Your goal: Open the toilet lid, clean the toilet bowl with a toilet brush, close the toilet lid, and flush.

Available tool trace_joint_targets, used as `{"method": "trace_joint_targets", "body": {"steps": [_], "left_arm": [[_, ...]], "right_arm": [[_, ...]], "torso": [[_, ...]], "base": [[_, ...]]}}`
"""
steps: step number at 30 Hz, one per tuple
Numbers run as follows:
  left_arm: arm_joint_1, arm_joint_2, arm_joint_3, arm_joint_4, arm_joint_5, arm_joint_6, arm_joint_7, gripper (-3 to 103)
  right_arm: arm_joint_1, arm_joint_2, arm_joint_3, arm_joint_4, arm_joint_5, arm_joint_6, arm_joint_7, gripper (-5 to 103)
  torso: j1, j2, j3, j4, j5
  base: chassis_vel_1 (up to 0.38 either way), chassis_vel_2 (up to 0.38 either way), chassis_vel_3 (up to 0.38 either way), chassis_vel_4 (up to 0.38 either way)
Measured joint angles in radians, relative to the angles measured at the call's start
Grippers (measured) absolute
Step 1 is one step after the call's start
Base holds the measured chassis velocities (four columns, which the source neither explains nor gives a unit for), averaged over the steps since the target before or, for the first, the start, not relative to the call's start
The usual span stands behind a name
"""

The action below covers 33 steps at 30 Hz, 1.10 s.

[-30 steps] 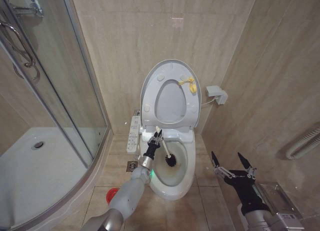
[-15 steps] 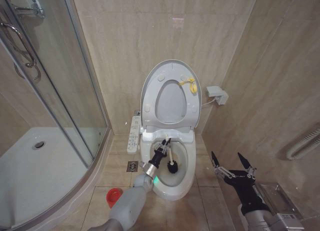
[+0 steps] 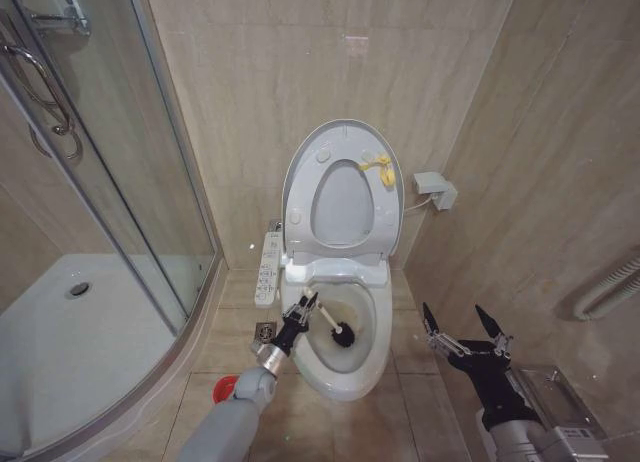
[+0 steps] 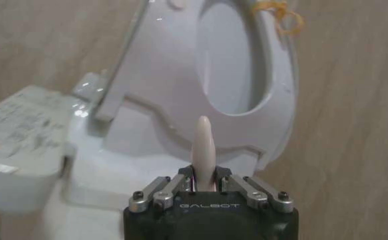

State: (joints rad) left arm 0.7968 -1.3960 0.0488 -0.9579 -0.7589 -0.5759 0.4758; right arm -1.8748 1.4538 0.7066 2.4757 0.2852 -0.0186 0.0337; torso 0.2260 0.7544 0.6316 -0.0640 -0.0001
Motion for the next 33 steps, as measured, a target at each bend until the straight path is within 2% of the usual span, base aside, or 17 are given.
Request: {"method": "trace_joint_targets", "body": {"steps": [7, 13, 15, 21, 24, 25, 26, 28, 31, 33], "left_arm": [[0.027, 0.003, 0.017, -0.073, -0.101, 0.036, -0.046, 20], [0.019, -0.032, 0.041, -0.113, -0.219, 0.070, -0.086, 20], [0.015, -0.040, 0.045, -0.115, -0.229, 0.073, -0.091, 20], [0.002, -0.048, 0.044, -0.069, -0.147, 0.056, -0.079, 20], [0.000, -0.039, 0.032, -0.031, -0.043, 0.030, -0.062, 20], [0.000, -0.039, 0.032, -0.031, -0.043, 0.030, -0.062, 20], [-0.003, -0.036, 0.024, -0.016, 0.010, 0.016, -0.054, 20], [-0.008, -0.038, 0.016, -0.002, 0.049, 0.003, -0.049, 19], [-0.014, -0.048, 0.015, 0.001, 0.043, 0.001, -0.050, 19], [-0.018, -0.060, 0.019, -0.004, -0.010, 0.008, -0.054, 19]], "right_arm": [[0.000, 0.000, 0.000, 0.000, 0.000, 0.000, 0.000, 100], [0.000, 0.000, 0.000, 0.000, 0.000, 0.000, 0.000, 100], [0.000, 0.000, 0.000, 0.000, 0.000, 0.000, 0.000, 100], [0.000, 0.000, 0.000, 0.000, 0.000, 0.000, 0.000, 100], [0.000, 0.000, 0.000, 0.000, 0.000, 0.000, 0.000, 100], [0.000, 0.000, 0.000, 0.000, 0.000, 0.000, 0.000, 100], [0.000, 0.000, 0.000, 0.000, 0.000, 0.000, 0.000, 100], [0.000, 0.000, 0.000, 0.000, 0.000, 0.000, 0.000, 100], [0.000, 0.000, 0.000, 0.000, 0.000, 0.000, 0.000, 100], [0.000, 0.000, 0.000, 0.000, 0.000, 0.000, 0.000, 100]], "torso": [[0.000, 0.000, 0.000, -0.0003, 0.0000], [0.000, 0.000, 0.000, -0.0002, 0.0003], [0.000, 0.000, 0.000, 0.0000, 0.0003], [0.000, 0.000, 0.000, 0.0000, 0.0002], [0.000, 0.000, 0.000, 0.0001, 0.0001], [0.000, 0.000, 0.000, 0.0001, 0.0001], [0.000, 0.000, 0.000, 0.0002, 0.0001], [0.000, 0.000, 0.000, 0.0001, 0.0000], [0.000, 0.000, 0.000, -0.0003, 0.0000], [0.000, 0.000, 0.000, -0.0003, 0.0001]], "base": [[0.000, 0.000, 0.000, 0.000], [0.000, 0.000, 0.000, 0.000], [0.000, 0.000, 0.000, 0.000], [0.000, 0.000, 0.000, 0.000], [0.000, 0.000, 0.000, 0.000], [0.000, 0.000, 0.000, 0.000], [0.000, 0.000, 0.000, 0.000], [0.000, 0.000, 0.000, 0.000], [0.000, 0.000, 0.000, 0.000], [0.000, 0.000, 0.000, 0.000]]}}
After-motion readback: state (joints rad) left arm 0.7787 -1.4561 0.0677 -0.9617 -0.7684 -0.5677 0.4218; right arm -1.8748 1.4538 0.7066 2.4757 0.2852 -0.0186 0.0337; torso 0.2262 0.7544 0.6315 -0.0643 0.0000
